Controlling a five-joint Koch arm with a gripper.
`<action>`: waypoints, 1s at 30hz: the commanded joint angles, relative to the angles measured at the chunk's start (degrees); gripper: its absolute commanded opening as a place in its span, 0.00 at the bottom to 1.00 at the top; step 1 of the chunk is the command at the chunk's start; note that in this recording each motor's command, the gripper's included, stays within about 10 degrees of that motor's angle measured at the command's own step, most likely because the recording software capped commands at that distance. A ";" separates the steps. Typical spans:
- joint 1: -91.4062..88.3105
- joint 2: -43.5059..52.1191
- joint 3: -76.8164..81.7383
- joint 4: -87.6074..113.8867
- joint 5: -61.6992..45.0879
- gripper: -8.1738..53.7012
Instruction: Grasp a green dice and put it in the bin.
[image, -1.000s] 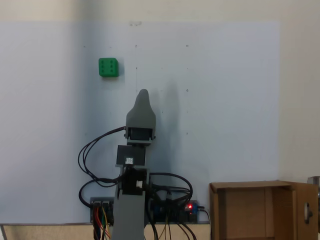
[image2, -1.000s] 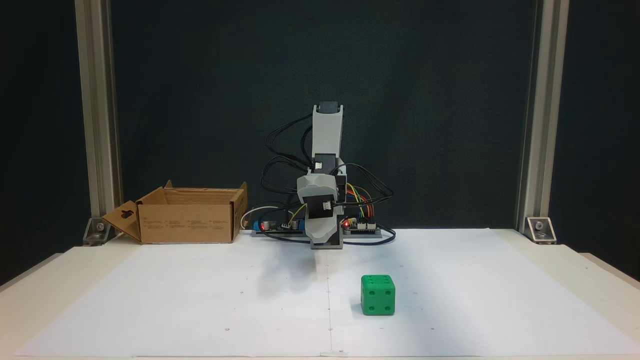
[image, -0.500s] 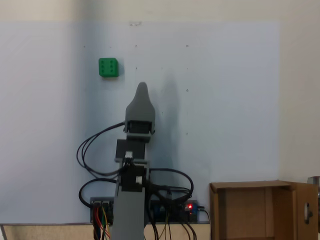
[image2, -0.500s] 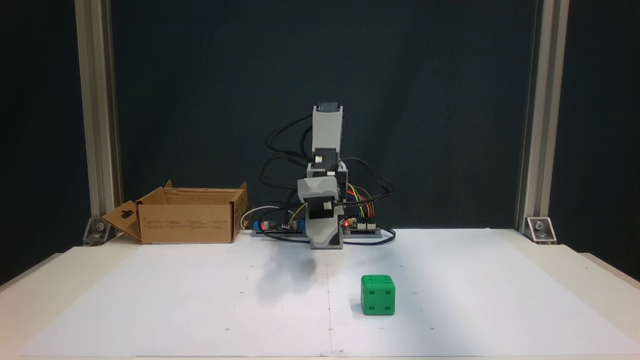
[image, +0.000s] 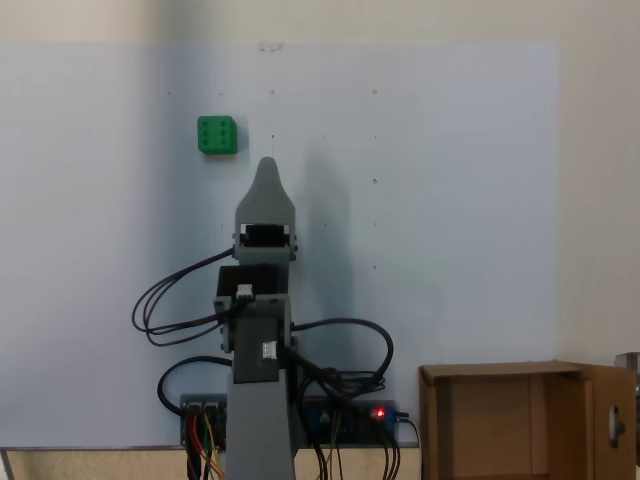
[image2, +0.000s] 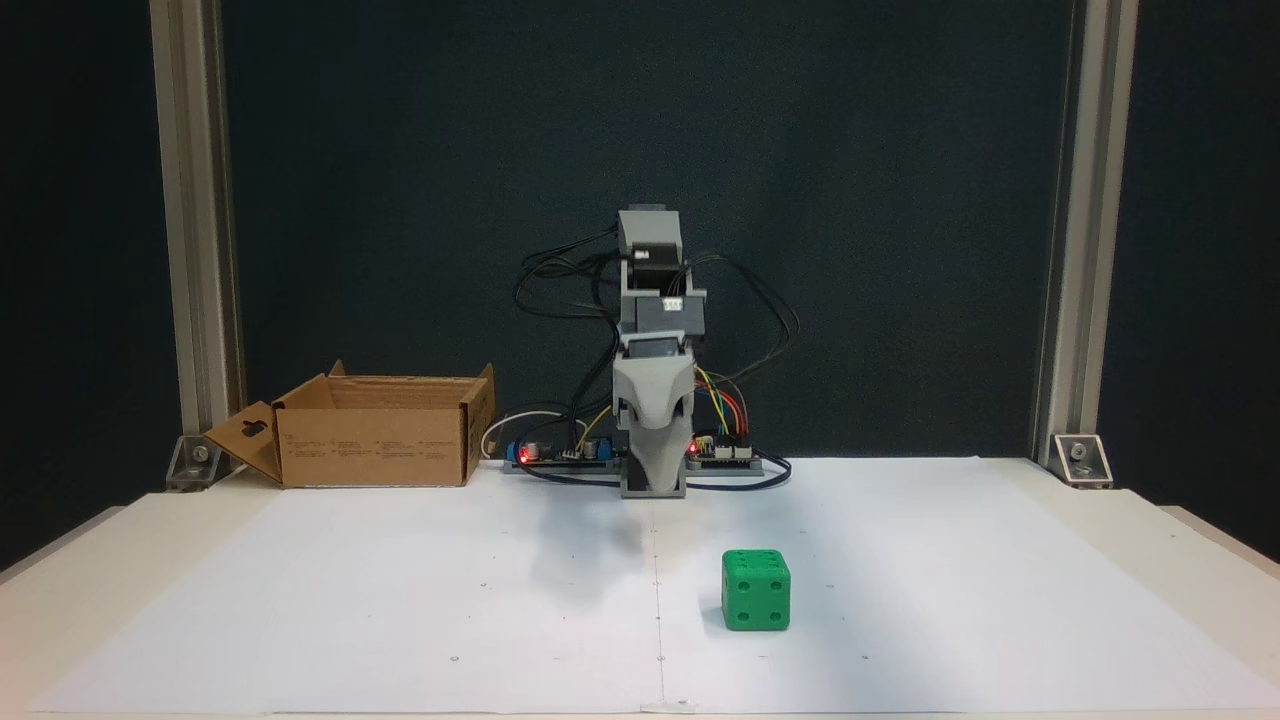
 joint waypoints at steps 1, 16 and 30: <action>-0.97 -2.11 -9.12 9.12 -0.79 0.86; -0.44 -7.21 -35.95 50.61 -0.53 0.84; 0.62 -22.06 -51.06 67.76 4.92 0.83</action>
